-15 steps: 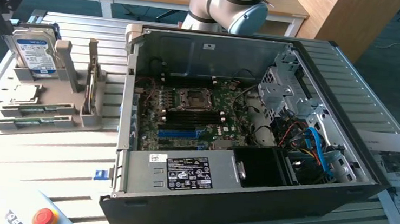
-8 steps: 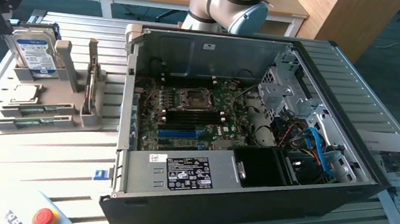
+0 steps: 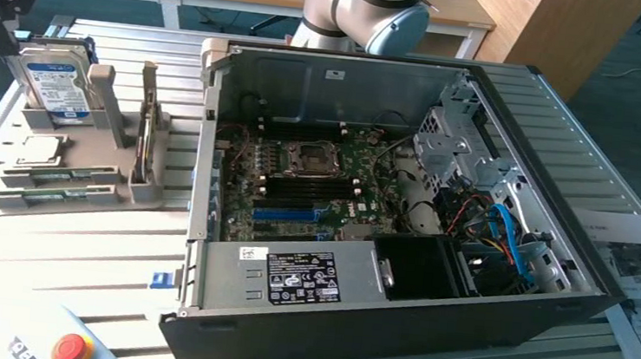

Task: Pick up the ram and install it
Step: 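Pick up the ram and move it above insertion slot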

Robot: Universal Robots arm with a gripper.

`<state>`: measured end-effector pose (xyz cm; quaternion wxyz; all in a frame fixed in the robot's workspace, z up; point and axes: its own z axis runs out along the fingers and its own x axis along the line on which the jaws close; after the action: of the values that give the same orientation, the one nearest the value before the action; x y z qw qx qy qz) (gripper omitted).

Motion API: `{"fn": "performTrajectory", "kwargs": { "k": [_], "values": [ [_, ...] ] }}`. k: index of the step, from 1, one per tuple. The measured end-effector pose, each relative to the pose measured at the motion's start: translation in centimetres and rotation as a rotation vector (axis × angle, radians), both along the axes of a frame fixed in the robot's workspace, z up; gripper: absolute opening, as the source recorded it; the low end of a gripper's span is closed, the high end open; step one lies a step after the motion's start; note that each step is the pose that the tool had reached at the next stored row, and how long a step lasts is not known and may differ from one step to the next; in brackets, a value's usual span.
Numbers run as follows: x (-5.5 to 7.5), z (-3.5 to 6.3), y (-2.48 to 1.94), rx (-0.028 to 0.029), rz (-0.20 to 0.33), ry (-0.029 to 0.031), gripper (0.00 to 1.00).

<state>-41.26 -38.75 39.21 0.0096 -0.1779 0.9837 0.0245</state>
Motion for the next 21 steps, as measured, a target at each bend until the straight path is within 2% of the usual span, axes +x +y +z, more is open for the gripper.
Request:
{"fn": "performTrajectory", "kwargs": {
  "k": [11, 21],
  "values": [
    [0.0, 0.0, 0.0, -0.0001, 0.112, 0.0, 0.1],
    [0.0, 0.0, 0.0, -0.0001, 0.242, -0.0001, 0.1]
  ]
}}
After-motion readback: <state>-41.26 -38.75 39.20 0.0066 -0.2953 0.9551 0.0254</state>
